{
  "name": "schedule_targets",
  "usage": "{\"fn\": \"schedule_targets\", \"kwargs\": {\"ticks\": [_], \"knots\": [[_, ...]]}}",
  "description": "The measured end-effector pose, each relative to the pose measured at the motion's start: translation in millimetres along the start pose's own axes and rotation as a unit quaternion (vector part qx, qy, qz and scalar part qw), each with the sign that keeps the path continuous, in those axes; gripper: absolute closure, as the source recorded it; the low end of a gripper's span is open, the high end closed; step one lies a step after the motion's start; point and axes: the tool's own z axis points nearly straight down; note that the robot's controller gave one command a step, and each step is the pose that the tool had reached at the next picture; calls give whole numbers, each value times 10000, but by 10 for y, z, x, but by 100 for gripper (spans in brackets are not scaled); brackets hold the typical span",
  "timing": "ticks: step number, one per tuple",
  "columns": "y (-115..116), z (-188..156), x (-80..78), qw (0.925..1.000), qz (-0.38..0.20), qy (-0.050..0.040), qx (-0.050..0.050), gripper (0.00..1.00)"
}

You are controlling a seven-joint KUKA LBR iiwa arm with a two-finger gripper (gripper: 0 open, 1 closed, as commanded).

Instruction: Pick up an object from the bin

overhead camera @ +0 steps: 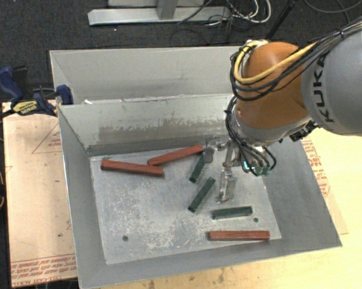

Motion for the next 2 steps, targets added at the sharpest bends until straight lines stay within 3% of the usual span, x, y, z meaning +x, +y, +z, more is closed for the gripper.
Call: {"fn": "schedule_targets", "kwargs": {"ticks": [1, 2], "knots": [[-1, -38, -16, 10000, 4, -36, -1, 0], [11, 161, -130, 9990, -432, -67, 3, 0]]}}
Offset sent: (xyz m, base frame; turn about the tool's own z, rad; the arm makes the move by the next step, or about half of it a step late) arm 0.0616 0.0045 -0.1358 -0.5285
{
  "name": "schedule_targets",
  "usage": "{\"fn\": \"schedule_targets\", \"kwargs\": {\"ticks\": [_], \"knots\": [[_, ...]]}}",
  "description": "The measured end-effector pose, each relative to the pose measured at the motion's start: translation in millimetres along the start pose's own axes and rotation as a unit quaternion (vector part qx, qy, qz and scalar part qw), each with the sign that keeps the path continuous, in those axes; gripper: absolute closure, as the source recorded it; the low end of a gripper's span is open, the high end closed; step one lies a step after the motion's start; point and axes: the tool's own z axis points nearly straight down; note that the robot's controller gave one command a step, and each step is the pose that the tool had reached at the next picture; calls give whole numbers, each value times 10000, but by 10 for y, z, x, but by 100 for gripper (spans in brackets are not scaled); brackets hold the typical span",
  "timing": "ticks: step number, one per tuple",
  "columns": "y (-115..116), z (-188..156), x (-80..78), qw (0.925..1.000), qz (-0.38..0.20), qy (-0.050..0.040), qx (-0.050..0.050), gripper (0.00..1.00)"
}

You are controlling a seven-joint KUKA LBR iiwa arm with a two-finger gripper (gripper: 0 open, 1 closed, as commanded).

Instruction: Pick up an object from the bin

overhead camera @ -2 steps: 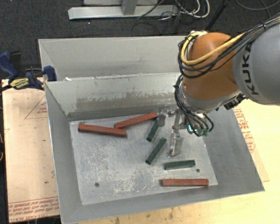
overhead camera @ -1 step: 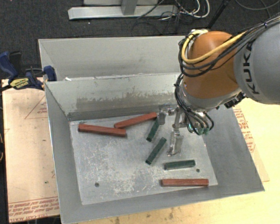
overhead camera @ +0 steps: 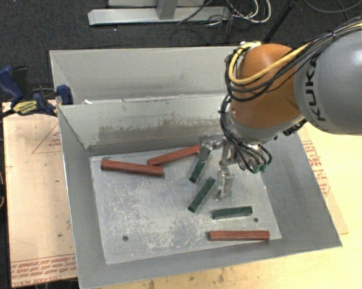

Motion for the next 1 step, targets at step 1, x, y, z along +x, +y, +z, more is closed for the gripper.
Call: {"fn": "schedule_targets", "kwargs": {"ticks": [1], "knots": [[198, 571, 112, 9990, -438, 3, 0, 0]]}}
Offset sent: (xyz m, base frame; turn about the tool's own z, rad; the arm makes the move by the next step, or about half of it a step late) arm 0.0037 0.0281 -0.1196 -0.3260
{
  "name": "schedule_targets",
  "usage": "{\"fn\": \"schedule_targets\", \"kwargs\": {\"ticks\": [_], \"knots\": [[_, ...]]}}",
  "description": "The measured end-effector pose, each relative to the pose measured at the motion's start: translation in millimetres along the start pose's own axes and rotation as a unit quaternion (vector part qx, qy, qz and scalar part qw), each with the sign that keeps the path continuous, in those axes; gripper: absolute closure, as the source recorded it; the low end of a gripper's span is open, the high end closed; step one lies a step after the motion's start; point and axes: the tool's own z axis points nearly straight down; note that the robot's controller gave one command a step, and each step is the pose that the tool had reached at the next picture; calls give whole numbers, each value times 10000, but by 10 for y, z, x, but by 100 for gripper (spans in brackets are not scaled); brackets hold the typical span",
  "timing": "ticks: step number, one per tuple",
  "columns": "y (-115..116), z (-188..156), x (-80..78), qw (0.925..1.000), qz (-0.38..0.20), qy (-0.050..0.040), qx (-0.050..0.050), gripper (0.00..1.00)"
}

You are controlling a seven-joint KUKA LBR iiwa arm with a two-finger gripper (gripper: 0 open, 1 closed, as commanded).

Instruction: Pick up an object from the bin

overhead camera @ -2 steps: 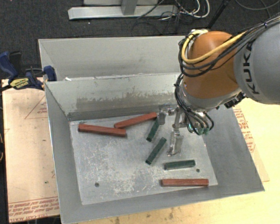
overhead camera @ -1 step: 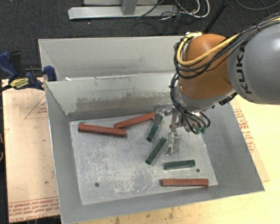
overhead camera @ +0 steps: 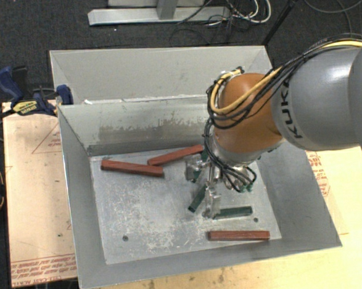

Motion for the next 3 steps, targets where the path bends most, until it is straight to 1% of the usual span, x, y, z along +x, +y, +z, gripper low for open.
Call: {"fn": "schedule_targets", "kwargs": {"ticks": [1, 2, 3], "knots": [[69, 616, -182, 9931, -1173, 18, -12, 100], [69, 616, -182, 9931, -1173, 18, -12, 100], [80, 91, -430, 9955, -944, 42, -15, 100]]}}
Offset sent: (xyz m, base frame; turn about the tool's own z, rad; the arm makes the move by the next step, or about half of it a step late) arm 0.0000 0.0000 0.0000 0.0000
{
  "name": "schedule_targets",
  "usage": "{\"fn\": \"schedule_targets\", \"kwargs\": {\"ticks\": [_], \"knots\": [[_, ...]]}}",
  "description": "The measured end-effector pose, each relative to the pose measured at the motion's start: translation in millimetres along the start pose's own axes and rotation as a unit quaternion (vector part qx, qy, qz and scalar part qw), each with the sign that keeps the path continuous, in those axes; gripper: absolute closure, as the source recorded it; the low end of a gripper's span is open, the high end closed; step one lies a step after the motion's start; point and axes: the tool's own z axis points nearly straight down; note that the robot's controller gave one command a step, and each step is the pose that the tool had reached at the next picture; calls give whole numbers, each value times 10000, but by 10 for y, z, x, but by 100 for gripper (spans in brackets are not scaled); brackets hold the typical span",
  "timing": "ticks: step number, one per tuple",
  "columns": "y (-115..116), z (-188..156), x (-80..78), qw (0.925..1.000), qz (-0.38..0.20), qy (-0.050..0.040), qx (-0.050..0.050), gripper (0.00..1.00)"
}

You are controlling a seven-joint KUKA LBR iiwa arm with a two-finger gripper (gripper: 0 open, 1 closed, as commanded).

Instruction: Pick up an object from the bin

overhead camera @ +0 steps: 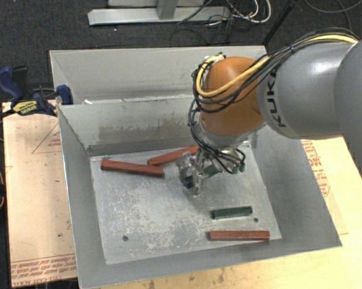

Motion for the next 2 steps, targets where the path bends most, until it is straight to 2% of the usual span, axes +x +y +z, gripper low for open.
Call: {"fn": "schedule_targets", "kwargs": {"ticks": [1, 2], "knots": [[-109, -287, 248, 9999, -91, -46, 15, 100], [-204, -410, 299, 9999, -159, -4, 3, 100]]}}
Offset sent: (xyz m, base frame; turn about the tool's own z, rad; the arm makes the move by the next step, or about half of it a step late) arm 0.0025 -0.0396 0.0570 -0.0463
